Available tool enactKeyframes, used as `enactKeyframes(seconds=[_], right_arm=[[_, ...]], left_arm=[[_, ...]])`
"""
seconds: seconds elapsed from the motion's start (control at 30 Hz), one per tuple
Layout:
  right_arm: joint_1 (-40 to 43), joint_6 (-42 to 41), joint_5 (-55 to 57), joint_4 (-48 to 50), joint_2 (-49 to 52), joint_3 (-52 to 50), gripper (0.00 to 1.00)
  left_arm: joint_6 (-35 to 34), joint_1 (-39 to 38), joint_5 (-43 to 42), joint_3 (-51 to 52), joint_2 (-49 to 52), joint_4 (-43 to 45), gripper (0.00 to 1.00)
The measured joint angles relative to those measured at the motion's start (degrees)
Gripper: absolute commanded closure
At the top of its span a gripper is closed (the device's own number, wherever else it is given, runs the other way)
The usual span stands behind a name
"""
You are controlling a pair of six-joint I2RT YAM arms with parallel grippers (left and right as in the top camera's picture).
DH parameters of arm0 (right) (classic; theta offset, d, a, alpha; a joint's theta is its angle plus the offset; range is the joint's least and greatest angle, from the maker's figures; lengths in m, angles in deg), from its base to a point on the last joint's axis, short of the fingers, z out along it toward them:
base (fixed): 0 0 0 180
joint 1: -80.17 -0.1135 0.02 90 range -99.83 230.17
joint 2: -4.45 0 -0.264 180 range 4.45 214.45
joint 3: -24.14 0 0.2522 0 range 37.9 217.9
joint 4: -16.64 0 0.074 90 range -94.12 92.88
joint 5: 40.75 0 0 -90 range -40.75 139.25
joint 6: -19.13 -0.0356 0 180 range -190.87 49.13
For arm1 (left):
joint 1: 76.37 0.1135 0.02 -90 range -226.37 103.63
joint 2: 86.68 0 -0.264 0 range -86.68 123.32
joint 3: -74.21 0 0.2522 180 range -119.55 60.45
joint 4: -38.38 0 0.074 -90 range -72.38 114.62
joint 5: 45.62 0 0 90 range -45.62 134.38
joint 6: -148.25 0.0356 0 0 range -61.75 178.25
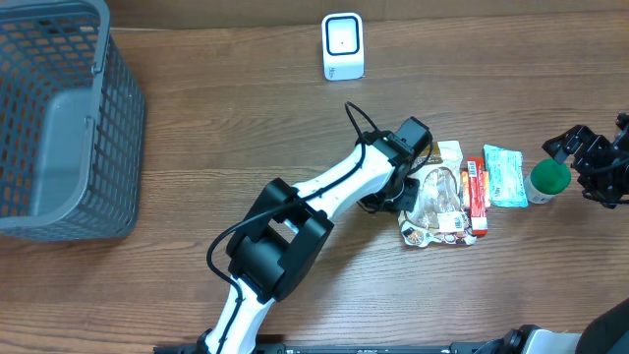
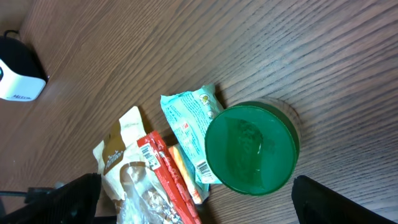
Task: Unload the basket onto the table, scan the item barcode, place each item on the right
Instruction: 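Open the left gripper and retract the left arm leftward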
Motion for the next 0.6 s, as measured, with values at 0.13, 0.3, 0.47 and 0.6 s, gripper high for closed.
enactKeyframes(seconds=[0.13,0.3,0.47,0.6], right_arm=[[0.0,-0.02,0.0,0.02,0.0,0.0,0.0],[0.0,-0.02,0.0,0.0,0.0,0.0,0.0],[0.0,0.0,-0.02,0.0,0.0,0.0,0.0],[0.0,0.0,-0.02,0.0,0.0,0.0,0.0]], left_arm=[[0.83,0.42,-0.02,-0.09,0.0,-2.84,0.96],[2.16,2.47,0.09,-2.84,0.0,-9.01,0.96],[2.99,5.95,3.21,-6.62,-2.78,-13.49,0.96],[3.04,9.81,5.99,-7.45,-8.02,-17.29,0.96]])
